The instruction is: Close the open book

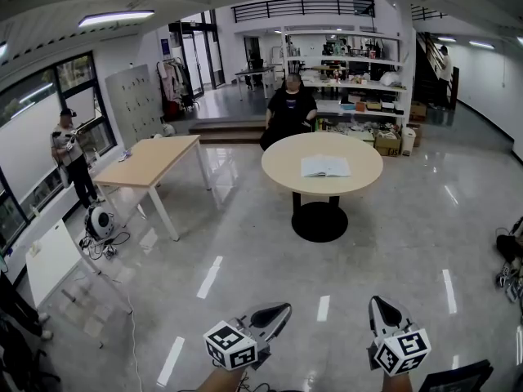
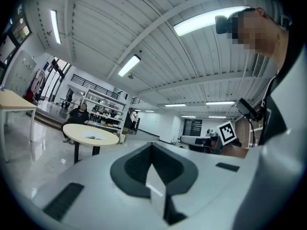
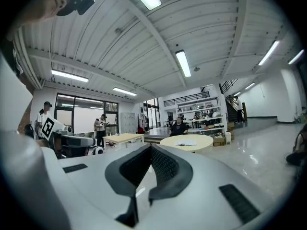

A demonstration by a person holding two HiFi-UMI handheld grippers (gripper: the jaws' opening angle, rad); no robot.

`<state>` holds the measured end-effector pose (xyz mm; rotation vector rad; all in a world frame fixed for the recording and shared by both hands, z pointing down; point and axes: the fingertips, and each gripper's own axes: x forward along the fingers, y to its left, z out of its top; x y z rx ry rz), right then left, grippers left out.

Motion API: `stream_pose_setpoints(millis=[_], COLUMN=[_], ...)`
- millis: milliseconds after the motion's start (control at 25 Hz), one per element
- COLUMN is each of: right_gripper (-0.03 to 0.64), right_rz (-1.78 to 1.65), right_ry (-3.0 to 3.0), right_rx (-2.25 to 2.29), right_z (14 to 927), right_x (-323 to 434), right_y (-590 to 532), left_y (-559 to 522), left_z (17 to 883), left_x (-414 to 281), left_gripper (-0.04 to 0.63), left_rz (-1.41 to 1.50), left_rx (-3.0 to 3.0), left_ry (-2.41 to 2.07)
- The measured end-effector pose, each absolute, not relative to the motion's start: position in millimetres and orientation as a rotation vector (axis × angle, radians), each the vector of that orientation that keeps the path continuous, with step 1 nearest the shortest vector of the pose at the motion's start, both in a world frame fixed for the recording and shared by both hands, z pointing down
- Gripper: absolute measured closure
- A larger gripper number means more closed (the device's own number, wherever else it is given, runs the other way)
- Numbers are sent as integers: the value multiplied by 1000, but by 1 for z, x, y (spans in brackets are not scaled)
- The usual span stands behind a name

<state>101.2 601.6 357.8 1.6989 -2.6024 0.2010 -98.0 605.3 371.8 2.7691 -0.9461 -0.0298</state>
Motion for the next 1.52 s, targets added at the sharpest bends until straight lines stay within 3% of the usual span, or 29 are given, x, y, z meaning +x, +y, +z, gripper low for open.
stream_pose_setpoints(millis=[840,1080,1520], right_gripper=[618,618,618], right_rz=[235,267,198], right_ry=[-2521,-2563,-2617], right_rx=[1747,1740,1625], right_z=[385,386,362], right_x=[63,81,152], right_y=[556,488,338], left_y=[548,482,330], left_z=[392,395,372], left_x=[-121,-93,-33], left_gripper=[606,606,606], left_rz=[3,148,-6], left_rx=[2819,2891,2793], left_ry=[-776,-815,-863])
